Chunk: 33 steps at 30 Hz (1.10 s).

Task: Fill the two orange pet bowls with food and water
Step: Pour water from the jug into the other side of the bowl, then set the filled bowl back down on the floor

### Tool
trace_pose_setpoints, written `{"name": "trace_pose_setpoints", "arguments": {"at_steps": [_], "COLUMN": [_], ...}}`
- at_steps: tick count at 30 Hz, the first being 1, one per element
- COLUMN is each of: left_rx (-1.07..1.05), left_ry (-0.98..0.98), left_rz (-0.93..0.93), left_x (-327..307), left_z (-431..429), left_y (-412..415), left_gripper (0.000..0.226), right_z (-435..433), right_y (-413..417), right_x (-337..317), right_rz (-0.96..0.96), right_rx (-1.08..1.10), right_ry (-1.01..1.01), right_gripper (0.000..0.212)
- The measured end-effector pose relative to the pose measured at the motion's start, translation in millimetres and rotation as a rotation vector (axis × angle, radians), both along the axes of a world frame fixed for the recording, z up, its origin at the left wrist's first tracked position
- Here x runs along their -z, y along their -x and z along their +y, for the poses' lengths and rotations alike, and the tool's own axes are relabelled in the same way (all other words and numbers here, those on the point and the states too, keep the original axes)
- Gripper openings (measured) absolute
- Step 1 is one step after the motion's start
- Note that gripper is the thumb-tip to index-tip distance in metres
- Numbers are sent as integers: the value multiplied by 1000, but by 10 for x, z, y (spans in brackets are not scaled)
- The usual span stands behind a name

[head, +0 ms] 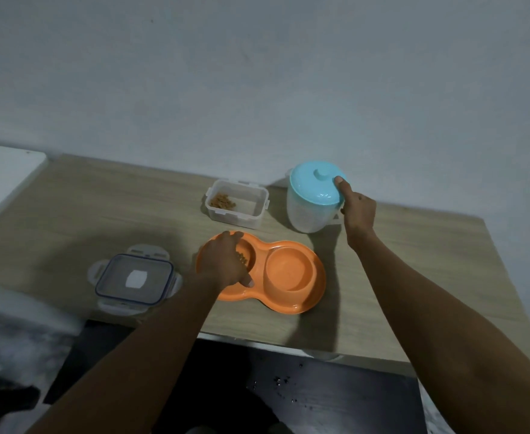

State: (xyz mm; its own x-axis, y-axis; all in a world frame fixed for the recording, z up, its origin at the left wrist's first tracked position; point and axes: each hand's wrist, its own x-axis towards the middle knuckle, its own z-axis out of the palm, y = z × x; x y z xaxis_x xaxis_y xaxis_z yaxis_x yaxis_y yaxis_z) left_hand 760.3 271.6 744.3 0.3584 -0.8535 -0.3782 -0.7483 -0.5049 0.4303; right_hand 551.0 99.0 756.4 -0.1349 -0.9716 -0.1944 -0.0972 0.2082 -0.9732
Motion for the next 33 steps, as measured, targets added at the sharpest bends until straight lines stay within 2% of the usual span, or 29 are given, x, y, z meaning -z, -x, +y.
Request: {"name": "trace_pose_setpoints", "arguments": {"at_steps": [3,6,12,15,18,21,25,26,33], "left_rx": [6,9,11,34,29,-118,-157,-158,-242], "left_ry": [-2,-3,0,-4,34,163,263,245,147], "left_rz": [-18,-17,-24,-18,57,106,29,34,134], "left_x": [4,5,-2,14,82,159,201,184,178], "left_z": [5,8,-5,16,100,219,363,383,343], "left_y": [-5,-7,-5,-25,-127,-269,-441,-450,-485], "left_gripper": [124,124,121,121,123,104,42,34,25], "right_z": [-2,15,269,547,898,1206,1561,1623,1744], "right_y": [-17,-38,-107,-55,34,75,-4,-38,-198], "right_x": [9,36,126,308,504,612,615,599,531], "right_rz": [26,44,-10,128,307,426,451,441,283], "right_rx": [-10,25,266,291,174,94,74,73,150], "right_ry": [16,19,-2,-120,-211,-168,-181,-192,-300], "right_gripper": [56,54,69,70,55,49,45,43,19]}}
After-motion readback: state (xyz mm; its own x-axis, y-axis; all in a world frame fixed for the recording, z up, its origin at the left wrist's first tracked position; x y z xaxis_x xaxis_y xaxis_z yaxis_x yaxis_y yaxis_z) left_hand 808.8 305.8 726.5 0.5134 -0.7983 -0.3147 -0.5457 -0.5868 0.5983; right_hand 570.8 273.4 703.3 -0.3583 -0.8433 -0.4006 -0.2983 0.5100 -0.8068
